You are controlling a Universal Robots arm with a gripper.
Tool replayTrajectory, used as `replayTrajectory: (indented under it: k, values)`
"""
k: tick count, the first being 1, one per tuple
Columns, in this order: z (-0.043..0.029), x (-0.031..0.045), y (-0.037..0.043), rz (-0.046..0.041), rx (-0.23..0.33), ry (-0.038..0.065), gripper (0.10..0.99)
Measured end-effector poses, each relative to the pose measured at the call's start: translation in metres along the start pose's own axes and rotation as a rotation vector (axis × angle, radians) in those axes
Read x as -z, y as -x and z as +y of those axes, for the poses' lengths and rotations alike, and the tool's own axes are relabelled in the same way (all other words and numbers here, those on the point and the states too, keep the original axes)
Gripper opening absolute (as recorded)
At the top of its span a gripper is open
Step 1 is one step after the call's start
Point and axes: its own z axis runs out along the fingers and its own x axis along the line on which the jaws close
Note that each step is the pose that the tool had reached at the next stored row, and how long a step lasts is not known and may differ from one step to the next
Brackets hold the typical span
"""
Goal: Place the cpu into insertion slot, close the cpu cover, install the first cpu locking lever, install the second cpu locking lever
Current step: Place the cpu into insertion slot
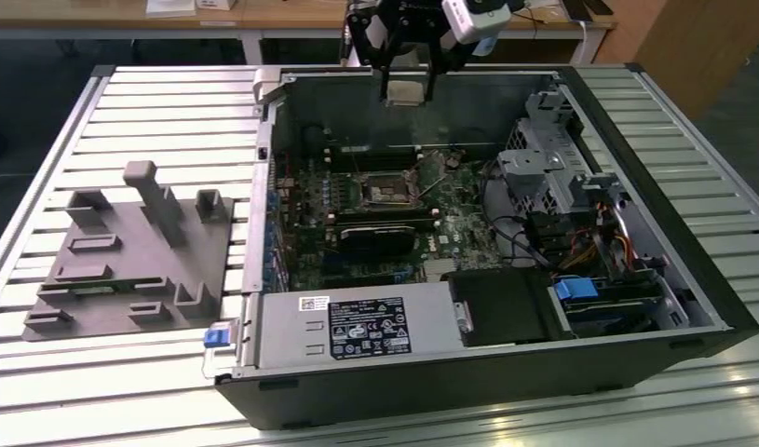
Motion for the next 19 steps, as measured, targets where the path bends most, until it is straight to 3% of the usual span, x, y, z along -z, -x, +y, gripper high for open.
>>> replayTrajectory:
  k: [19]
  values:
    - [0.0, -0.0003, 0.0, -0.0061, -0.068, 0.0, 0.541]
